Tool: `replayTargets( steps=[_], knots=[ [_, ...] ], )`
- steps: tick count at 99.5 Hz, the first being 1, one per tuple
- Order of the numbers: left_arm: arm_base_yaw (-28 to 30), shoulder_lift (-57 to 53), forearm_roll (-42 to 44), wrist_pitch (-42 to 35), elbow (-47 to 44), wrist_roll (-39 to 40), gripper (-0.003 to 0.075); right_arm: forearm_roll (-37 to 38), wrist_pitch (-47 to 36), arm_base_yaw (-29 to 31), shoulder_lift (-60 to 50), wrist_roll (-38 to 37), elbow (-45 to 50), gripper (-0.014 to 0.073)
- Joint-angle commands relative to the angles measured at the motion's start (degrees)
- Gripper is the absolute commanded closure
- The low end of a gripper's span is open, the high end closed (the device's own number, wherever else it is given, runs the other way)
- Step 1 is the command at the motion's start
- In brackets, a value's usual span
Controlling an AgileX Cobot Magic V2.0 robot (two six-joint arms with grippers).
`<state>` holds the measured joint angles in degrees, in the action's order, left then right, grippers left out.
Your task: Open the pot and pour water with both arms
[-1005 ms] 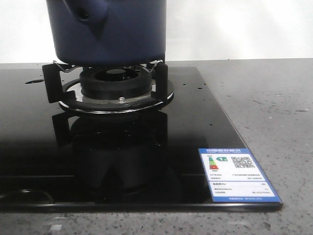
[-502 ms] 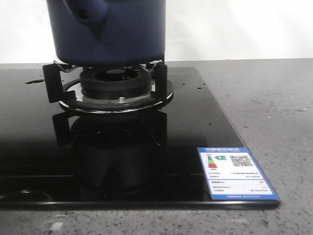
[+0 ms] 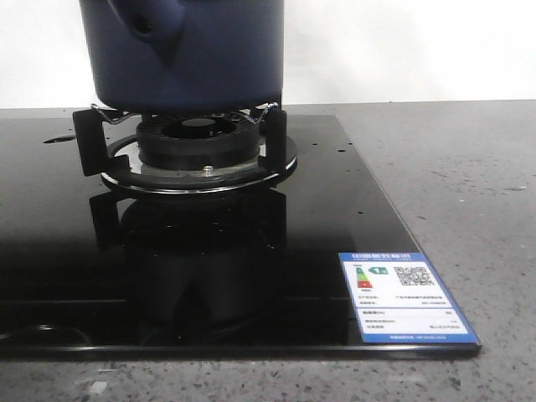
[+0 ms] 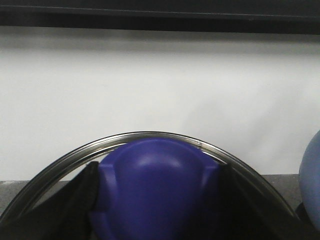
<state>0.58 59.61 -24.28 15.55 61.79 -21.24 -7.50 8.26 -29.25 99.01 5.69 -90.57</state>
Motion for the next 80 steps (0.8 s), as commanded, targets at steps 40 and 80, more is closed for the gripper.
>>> replayTargets(
  steps=[40, 80],
  knots=[
    [0.00, -1.38, -1.28, -5.65, 2.12, 0.04, 0.0342, 1.31, -39.69, -1.77, -5.44, 0.36, 12.62, 0.0636],
    [0.00, -1.38, -1.28, -5.65, 2.12, 0.04, 0.0342, 4.29, -55.29, -2.15, -5.44, 0.36, 13.26, 0.0636]
  ],
)
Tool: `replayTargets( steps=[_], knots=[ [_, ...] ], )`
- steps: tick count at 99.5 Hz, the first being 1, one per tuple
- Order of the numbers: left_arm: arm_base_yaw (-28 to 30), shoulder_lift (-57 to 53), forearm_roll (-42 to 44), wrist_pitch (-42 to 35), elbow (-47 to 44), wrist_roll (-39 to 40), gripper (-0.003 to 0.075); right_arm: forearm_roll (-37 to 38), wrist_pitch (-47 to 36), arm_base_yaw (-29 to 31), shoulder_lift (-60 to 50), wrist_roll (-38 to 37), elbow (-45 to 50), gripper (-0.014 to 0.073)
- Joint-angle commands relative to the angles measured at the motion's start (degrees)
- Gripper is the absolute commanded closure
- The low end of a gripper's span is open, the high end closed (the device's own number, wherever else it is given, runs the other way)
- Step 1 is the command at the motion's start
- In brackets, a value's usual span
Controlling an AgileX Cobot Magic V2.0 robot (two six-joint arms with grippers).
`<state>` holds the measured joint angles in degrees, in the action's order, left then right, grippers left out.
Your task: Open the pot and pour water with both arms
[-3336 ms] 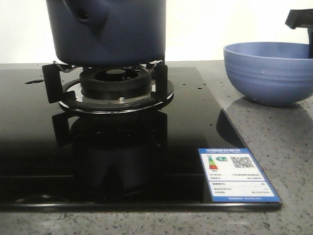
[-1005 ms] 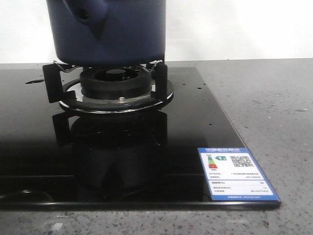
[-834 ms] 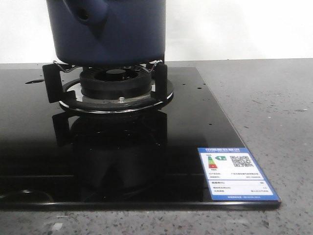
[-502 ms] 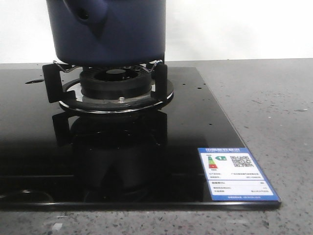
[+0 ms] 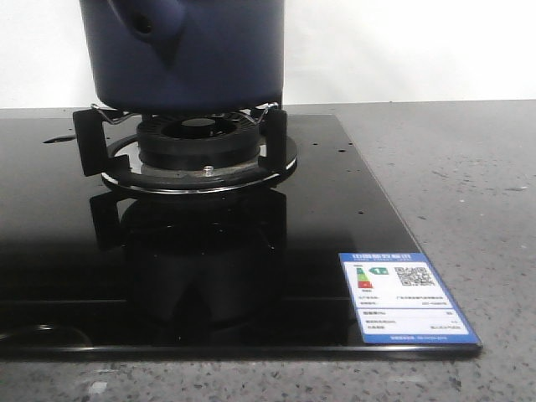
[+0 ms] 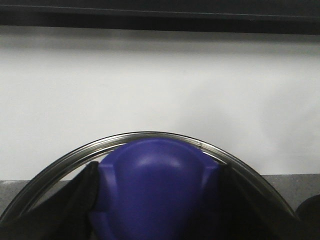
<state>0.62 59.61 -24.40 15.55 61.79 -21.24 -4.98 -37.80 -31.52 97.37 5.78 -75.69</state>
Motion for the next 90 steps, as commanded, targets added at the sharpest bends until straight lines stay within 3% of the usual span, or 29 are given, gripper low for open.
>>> replayTargets(
  steps=[1, 90],
  knots=[
    [-0.03, -1.38, -1.15, -5.65, 2.12, 0.04, 0.0342, 1.92, -9.58, 0.11, -3.80, 0.26, -1.62, 0.0636],
    [-0.03, -1.38, -1.29, -5.65, 2.12, 0.04, 0.0342, 2.53, -10.10, 0.11, -3.80, 0.26, -1.96, 0.0636]
  ],
)
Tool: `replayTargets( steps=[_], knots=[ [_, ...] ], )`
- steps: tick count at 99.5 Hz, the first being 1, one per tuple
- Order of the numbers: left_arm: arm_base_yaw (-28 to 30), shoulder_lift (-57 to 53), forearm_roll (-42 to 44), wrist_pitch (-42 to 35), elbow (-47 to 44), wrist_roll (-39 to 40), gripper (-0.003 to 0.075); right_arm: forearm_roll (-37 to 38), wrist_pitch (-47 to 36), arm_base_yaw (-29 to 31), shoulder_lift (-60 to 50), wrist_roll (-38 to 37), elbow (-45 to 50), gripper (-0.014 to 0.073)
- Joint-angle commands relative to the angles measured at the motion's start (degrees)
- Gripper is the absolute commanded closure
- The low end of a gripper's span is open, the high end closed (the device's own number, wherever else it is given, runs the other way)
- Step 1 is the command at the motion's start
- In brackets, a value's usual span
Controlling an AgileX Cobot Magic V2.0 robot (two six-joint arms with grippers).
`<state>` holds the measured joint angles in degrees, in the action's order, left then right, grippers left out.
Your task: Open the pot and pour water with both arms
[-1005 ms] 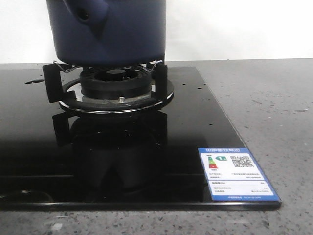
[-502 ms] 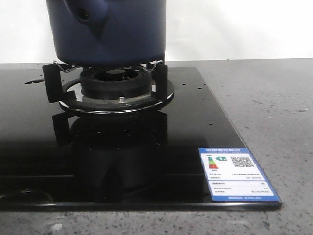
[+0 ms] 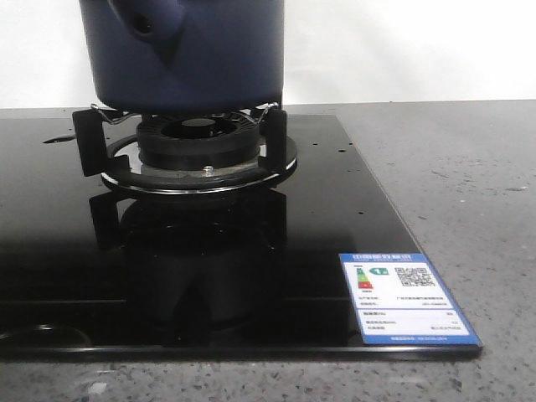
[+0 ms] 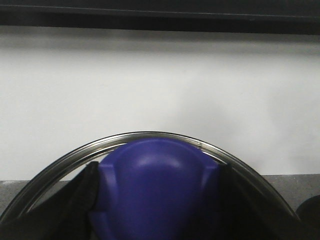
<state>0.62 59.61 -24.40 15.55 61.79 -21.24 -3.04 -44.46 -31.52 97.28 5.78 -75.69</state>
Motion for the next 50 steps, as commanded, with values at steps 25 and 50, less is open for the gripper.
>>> replayTargets(
  steps=[25, 50],
  knots=[
    [-1.93, -1.38, -2.54, -5.77, 2.12, 0.04, 0.0342, -0.14, 26.41, 3.76, -7.48, 0.29, -7.90, 0.0636],
    [-12.40, -1.25, -2.54, -10.24, 2.12, 0.04, 0.0342, -2.08, 70.94, 12.95, -11.79, -0.79, -20.31, 0.0636]
  ],
)
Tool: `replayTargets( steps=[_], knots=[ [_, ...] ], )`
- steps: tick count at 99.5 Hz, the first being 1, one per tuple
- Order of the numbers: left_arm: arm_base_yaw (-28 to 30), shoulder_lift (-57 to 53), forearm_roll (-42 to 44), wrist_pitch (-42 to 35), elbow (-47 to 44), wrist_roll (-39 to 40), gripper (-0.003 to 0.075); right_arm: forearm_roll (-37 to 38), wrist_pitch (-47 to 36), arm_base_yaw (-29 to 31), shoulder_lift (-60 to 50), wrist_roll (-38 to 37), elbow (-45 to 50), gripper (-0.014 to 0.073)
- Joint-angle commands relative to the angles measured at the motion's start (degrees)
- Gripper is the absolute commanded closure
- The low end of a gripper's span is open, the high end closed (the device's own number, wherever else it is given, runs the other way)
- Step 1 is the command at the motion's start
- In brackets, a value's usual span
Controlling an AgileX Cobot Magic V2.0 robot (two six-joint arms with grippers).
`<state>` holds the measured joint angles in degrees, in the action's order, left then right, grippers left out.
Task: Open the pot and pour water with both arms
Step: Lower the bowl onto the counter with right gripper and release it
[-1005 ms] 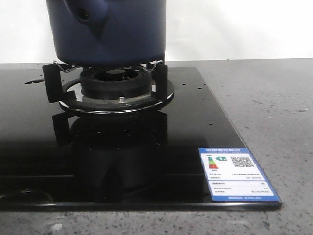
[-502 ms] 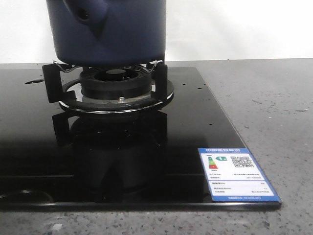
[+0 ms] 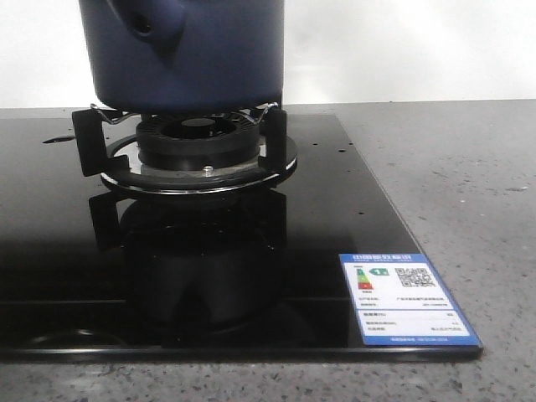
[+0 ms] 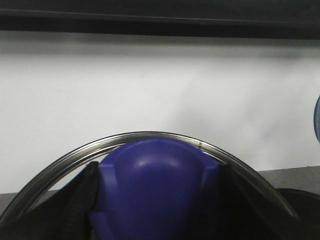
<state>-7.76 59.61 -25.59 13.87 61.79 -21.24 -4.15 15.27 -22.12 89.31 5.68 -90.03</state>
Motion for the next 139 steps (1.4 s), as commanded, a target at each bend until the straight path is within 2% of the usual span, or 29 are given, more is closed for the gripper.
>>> replayTargets(
  steps=[1, 8, 15, 22, 29, 45, 66, 116, 126, 139],
  knots=[
    [-4.36, -1.13, -1.35, -8.74, 2.12, 0.04, 0.0342, -1.09, 14.02, 4.26, -3.81, -0.71, -6.31, 0.0636],
    [-7.72, -0.57, -1.35, -9.89, 2.12, 0.04, 0.0342, -1.07, 28.40, 8.58, -3.81, -2.34, -9.09, 0.0636],
    [-10.93, 0.40, -0.88, -10.63, 2.12, 0.04, 0.0342, -1.12, 38.00, 12.36, -3.59, -2.45, -9.20, 0.0636],
    [-14.09, 1.68, -0.83, -12.27, 2.12, 0.04, 0.0342, -1.59, 44.66, 15.71, -3.07, -2.45, -7.89, 0.0636],
    [-17.03, 3.01, -0.83, -13.87, 2.12, 0.04, 0.0342, -1.89, 47.75, 18.30, -2.68, -2.45, -5.29, 0.0636],
    [-21.10, 5.52, -0.47, -15.74, 2.12, 0.04, 0.0342, -1.89, 46.00, 21.42, -2.45, -2.25, 3.35, 0.0636],
    [-21.34, 6.76, -0.47, -15.97, 2.12, 0.04, 0.0342, -1.89, 40.48, 22.12, -2.41, -2.25, 10.74, 0.0636],
    [-21.34, 6.76, -0.47, -16.00, 2.12, 0.04, 0.0342, -1.89, 38.68, 22.12, -0.08, -2.25, 11.90, 0.0627],
    [-21.34, 6.76, -0.47, -16.00, 2.12, 0.04, 0.0342, -1.89, 39.20, 22.05, -0.08, -2.25, 11.90, 0.0559],
    [-21.34, 6.76, -0.47, -16.00, 2.12, 0.04, 0.0342, -1.89, 39.35, 22.13, -0.08, -2.25, 11.90, 0.0398]
  ],
)
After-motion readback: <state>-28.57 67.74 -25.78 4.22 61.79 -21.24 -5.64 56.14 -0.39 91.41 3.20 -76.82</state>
